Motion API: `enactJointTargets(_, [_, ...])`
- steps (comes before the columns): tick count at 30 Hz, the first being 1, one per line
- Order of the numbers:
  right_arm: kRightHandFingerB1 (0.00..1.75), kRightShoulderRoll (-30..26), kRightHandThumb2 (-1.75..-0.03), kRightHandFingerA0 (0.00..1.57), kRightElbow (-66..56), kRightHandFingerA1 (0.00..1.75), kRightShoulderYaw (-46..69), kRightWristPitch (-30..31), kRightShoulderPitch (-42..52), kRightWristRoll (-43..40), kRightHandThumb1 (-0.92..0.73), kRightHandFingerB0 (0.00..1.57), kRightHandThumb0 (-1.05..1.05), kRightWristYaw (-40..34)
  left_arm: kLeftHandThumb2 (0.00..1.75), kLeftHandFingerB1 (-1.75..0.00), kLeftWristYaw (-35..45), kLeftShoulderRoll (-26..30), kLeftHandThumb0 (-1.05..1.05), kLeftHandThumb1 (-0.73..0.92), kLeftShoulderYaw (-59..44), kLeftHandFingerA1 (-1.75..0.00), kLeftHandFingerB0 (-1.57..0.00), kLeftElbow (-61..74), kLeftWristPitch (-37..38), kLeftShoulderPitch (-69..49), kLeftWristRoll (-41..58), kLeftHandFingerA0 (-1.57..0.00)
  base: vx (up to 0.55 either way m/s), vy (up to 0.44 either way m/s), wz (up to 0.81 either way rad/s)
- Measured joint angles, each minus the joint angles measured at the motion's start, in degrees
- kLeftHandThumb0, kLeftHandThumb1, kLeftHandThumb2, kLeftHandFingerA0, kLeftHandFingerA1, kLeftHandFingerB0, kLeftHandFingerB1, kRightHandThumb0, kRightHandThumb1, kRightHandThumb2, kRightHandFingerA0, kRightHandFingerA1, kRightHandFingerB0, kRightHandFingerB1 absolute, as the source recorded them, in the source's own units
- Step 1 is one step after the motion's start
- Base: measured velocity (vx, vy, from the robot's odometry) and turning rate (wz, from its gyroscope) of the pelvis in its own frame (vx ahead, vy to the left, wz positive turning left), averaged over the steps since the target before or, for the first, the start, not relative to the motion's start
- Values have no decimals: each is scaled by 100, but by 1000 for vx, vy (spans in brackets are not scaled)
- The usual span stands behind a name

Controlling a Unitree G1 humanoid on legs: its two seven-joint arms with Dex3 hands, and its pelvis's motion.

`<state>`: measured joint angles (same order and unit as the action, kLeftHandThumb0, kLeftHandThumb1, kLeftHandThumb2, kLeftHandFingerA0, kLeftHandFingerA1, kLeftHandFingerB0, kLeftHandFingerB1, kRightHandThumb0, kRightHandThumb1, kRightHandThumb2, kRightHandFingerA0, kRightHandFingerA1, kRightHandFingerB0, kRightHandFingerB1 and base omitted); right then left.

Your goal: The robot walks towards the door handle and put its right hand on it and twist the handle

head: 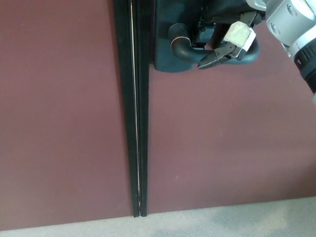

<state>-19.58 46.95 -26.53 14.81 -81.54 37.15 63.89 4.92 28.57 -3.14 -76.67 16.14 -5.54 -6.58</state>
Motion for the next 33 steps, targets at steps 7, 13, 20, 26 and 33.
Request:
enactJointTargets(7, [0,-20,-87,0,-44,0,3,2,26,-4,-51,0,-88,0,51,-66,5,0,-34,38,-2,-69,-70,0,0,0,0,-76,0,0,0])
enactJointTargets(13, [0,-35,-59,0,-68,0,14,0,44,-10,-59,0,-84,0,52,-66,7,1,-36,39,-4,-69,-71,2,0,3,2,-74,0,0,0])
enactJointTargets(20, [0,-122,-59,0,-287,0,108,-9,177,-30,-59,0,-84,0,52,-66,8,1,-34,39,-5,-69,-72,2,0,32,2,-74,0,0,0])
enactJointTargets(26, [0,-271,-59,0,-756,0,461,-27,489,-105,-59,0,-82,0,51,-66,9,1,-33,37,-5,-69,-71,5,0,82,2,-76,0,0,0])
enactJointTargets(33, [2,-458,-86,0,-1568,0,1086,-98,1041,-215,-49,0,-83,0,51,-66,10,-1,-33,37,5,-68,-70,19,0,271,1,-75,0,0,0])
